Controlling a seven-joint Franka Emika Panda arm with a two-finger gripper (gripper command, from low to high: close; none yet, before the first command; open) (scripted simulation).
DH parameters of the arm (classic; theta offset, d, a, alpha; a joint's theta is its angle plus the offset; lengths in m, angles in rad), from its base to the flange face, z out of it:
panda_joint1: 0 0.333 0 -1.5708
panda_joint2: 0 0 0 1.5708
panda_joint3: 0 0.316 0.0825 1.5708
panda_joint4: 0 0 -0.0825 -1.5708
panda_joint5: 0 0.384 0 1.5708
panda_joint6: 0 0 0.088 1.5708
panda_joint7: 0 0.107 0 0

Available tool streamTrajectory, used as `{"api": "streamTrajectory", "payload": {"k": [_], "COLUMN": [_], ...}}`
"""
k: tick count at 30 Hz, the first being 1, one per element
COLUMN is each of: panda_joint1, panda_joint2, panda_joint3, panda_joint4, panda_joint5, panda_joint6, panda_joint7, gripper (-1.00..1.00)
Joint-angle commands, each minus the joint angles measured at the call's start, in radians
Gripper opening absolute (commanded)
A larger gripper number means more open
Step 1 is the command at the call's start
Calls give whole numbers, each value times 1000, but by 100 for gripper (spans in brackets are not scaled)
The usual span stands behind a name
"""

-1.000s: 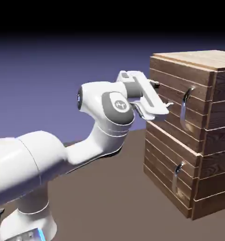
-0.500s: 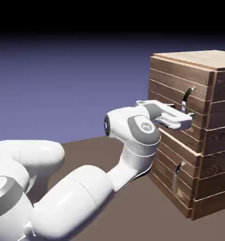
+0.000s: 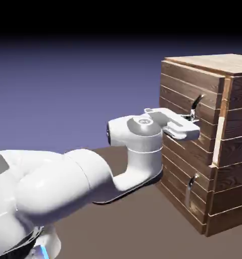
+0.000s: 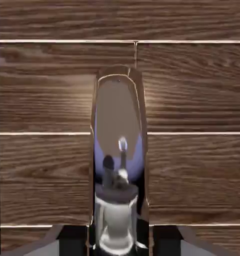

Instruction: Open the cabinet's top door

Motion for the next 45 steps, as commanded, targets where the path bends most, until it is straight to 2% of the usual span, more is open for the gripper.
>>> {"api": "streamTrajectory", "payload": {"k": [1, 10, 16, 22, 34, 45], "panda_joint1": [-12, -276, -471, -572, -530, -433], "panda_joint2": [35, 297, 249, 169, 106, 326], "panda_joint3": [10, 241, 456, 667, 1072, 1444], "panda_joint4": [6, -93, -283, -429, -549, -437], "panda_joint5": [-13, -34, 203, 464, 986, 1464], "panda_joint6": [15, -13, -177, -347, -709, -1083], "panda_joint7": [44, 403, 317, 235, 170, 253], "gripper": [-100, -100, -100, -100, -100, -100]}}
